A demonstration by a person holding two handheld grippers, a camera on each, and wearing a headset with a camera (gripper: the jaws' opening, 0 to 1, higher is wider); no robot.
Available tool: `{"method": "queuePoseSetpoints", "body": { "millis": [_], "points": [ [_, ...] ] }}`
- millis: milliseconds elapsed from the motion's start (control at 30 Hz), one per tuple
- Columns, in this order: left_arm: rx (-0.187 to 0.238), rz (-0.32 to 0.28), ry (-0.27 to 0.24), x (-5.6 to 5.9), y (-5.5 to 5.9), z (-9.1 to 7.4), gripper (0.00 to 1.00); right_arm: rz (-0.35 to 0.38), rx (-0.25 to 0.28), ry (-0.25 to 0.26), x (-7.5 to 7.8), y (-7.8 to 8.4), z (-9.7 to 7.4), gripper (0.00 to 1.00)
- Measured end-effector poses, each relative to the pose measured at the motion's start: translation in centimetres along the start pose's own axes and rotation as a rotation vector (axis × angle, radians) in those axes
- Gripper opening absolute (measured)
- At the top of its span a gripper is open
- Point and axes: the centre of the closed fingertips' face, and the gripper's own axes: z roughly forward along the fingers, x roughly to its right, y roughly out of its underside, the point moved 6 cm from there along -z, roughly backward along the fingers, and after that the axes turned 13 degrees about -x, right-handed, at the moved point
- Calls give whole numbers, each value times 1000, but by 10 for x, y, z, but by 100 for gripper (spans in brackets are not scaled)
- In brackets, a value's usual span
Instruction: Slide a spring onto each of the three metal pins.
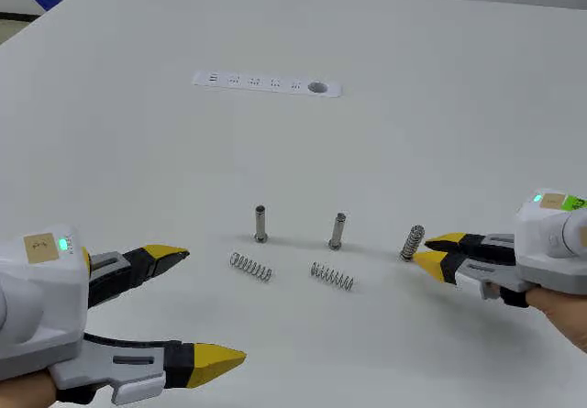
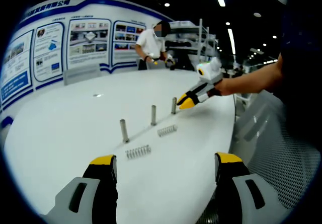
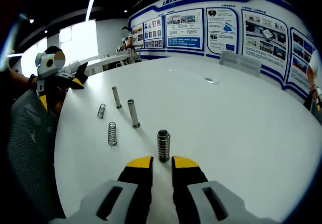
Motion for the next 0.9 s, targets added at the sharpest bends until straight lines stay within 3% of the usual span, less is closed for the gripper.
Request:
{"method": "queuePoseSetpoints", "body": {
  "millis": [233,400,600,800,900],
  "points": [
    [17,4,4,0,-2,-1,81,6,-27,-25,-16,-1,-9,17],
    [30,6,4,0,-4,-2,81,-26,-47,-64,-37,-8,-9,17],
    [35,11,8,1,-5,-2,81,-124,-81,-101,-61,-32,1,17],
    [32,18,8,1,-5,-2,80,-188,-113,-125,-74,-57,16,17],
    [31,16,7,1,-5,-2,80,-224,-160,-128,-78,-66,24,17]
  ]
}}
